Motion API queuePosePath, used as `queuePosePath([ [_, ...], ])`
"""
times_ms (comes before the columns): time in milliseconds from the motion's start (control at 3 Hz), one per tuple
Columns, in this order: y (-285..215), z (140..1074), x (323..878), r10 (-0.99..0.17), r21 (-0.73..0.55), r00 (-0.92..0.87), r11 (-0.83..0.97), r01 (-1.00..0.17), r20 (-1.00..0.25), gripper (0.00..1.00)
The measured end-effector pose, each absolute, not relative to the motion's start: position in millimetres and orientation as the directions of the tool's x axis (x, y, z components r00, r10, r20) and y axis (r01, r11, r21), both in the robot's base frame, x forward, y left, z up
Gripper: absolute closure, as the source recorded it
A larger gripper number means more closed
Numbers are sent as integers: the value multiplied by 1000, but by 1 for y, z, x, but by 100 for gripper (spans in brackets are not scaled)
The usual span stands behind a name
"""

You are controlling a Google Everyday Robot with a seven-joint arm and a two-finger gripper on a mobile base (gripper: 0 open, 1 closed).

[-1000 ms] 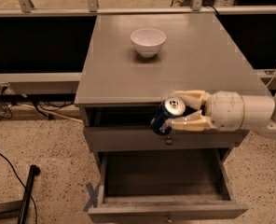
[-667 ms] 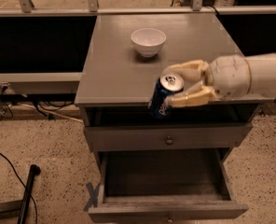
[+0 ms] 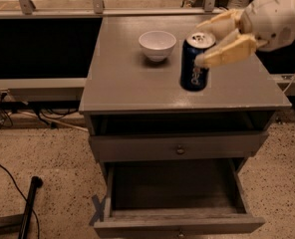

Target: Pick pepsi can from middle drawer and place on counter

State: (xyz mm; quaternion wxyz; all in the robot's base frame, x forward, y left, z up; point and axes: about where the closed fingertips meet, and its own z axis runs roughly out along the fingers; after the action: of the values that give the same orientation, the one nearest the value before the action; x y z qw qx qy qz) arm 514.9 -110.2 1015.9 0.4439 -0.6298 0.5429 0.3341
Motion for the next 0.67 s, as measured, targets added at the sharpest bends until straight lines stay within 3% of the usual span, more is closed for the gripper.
queuePosePath([
  [333,-154,1033,581,-438,-224,99,242,-944,-893,100],
  [667,-174,1035,619,-431,-233,53,375,-897,-901,100],
])
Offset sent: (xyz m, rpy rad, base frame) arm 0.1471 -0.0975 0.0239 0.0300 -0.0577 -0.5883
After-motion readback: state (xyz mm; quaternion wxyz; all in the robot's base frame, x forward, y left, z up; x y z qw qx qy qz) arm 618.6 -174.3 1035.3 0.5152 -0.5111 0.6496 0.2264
